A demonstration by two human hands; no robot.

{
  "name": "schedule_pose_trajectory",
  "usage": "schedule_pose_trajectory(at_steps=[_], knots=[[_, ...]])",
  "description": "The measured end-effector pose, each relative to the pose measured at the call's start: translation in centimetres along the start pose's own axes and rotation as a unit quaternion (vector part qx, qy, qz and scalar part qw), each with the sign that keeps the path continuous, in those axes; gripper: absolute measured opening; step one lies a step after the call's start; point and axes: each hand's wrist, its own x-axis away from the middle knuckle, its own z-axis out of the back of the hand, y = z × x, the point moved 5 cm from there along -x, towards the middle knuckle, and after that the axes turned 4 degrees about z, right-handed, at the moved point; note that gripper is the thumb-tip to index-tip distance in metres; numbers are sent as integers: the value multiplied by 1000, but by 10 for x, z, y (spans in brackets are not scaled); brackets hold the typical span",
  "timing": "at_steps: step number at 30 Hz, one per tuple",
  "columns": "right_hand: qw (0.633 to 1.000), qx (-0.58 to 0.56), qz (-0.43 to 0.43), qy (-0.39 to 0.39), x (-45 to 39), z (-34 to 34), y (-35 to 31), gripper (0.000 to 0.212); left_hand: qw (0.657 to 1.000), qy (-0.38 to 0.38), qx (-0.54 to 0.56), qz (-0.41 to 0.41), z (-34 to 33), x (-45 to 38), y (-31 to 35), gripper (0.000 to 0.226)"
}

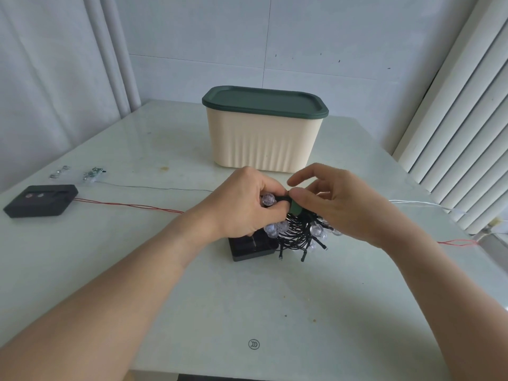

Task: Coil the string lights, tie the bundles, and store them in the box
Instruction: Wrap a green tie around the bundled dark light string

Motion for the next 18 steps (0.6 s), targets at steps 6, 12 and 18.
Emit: schedule_pose_trajectory(at_steps=[6, 12, 18], knots=[[994, -49, 8, 101, 0, -1, -3, 9, 1000, 1, -6, -14, -3, 0, 1, 16], [998, -7, -10, 68, 3, 3, -5, 13, 1000, -1, 1, -3, -1, 0, -1, 17], [997, 64, 33, 11, 5, 3, -11, 17, 999, 19, 16, 23, 2, -4, -9, 7]])
